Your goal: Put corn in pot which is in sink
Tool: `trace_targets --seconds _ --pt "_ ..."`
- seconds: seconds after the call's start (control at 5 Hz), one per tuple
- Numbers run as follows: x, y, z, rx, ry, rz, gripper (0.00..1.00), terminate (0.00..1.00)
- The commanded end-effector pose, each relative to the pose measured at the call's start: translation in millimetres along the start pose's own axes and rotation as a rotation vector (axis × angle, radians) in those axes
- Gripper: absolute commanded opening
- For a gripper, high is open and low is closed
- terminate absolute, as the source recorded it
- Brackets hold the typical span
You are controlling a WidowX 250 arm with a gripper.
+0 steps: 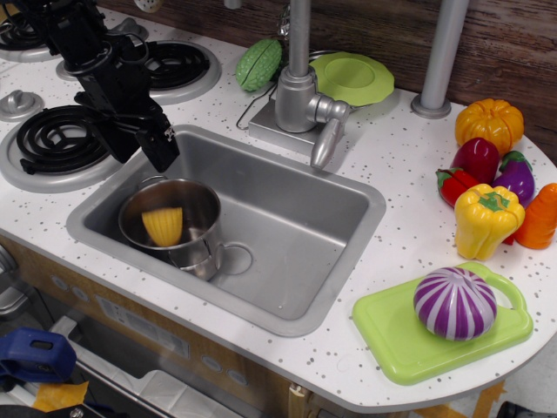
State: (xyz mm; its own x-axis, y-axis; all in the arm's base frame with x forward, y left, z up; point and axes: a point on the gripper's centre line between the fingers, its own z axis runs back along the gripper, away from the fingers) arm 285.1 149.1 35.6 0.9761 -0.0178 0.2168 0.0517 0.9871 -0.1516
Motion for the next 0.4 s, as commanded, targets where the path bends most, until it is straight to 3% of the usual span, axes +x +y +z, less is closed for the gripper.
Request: trace_targets --seconds 0.0,0.2 --pt "6.8 1.5 17.4 0.033 -0.047 -0.020 1.00 0.00" --pt "6.8 1.5 17.4 0.033 -0.047 -0.020 1.00 1.00"
